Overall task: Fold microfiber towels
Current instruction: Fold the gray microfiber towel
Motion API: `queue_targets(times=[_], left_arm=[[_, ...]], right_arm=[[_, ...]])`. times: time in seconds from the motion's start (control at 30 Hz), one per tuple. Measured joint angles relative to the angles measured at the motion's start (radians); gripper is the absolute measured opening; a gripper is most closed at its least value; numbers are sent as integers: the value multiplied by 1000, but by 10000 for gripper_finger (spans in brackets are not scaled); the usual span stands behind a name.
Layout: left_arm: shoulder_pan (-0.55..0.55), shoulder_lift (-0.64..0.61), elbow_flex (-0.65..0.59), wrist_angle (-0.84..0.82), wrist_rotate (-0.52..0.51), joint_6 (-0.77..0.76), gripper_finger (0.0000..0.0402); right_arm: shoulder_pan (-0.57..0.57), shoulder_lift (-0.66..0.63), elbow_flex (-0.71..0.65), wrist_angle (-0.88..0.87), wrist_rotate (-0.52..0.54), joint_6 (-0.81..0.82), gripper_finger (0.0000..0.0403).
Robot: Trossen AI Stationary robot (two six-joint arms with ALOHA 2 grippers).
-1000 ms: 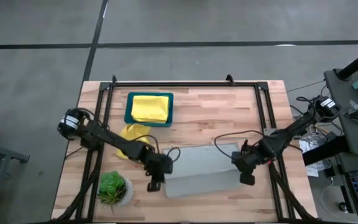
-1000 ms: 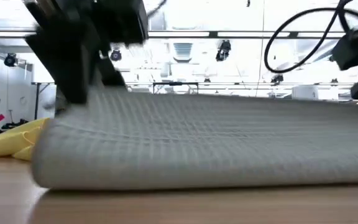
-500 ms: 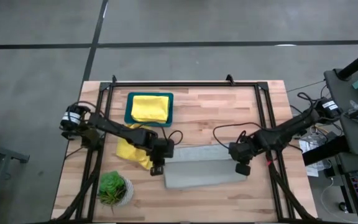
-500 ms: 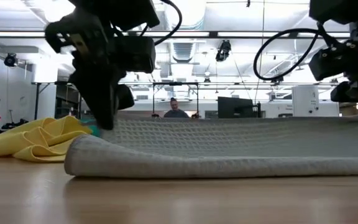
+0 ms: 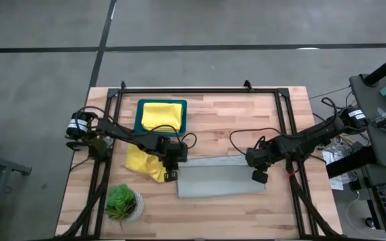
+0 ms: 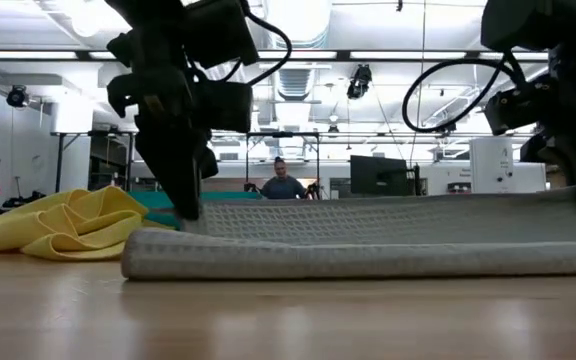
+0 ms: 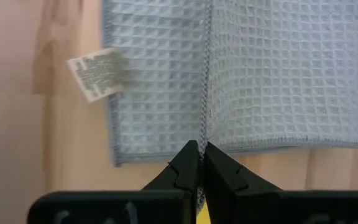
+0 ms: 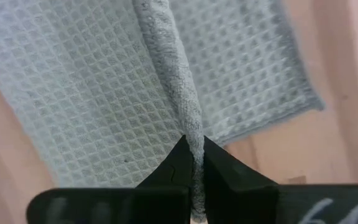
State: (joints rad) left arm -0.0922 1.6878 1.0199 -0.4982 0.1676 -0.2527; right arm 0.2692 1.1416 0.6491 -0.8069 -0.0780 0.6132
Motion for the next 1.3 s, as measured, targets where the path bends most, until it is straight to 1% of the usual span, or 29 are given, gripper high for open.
queue_targets(times=[0.1, 0.23, 0.33, 0.47, 0.73, 0.9, 1.0, 1.1, 1.3], left_arm=[[12, 0, 0, -20, -5, 0, 0], [16, 0, -1, -26, -64, 2, 0], [17, 0, -1, -26, -76, 8, 0], [19, 0, -1, -26, -126, 8, 0], [20, 0, -6, -26, -140, 5, 0], [20, 0, -11, -27, -148, 0, 3], [20, 0, -11, -26, -148, -2, 23], [20, 0, -10, -26, -164, -2, 52], [21, 0, 0, -25, -289, 61, 110]], right_arm=[[-23, 0, 0, 1, 25, -10, 8], [-55, 0, 0, 3, 61, -35, 8], [-78, 5, 0, 3, 78, -40, 8], [-99, 12, 0, 5, 106, -48, 9], [-100, 13, 0, 36, 116, -65, 9], [-100, 13, 0, 28, 132, -45, 31], [-100, 13, 2, 12, 132, -35, 53], [-100, 13, 16, -24, 145, -30, 75], [-120, 12, 36, -39, 168, -31, 108]])
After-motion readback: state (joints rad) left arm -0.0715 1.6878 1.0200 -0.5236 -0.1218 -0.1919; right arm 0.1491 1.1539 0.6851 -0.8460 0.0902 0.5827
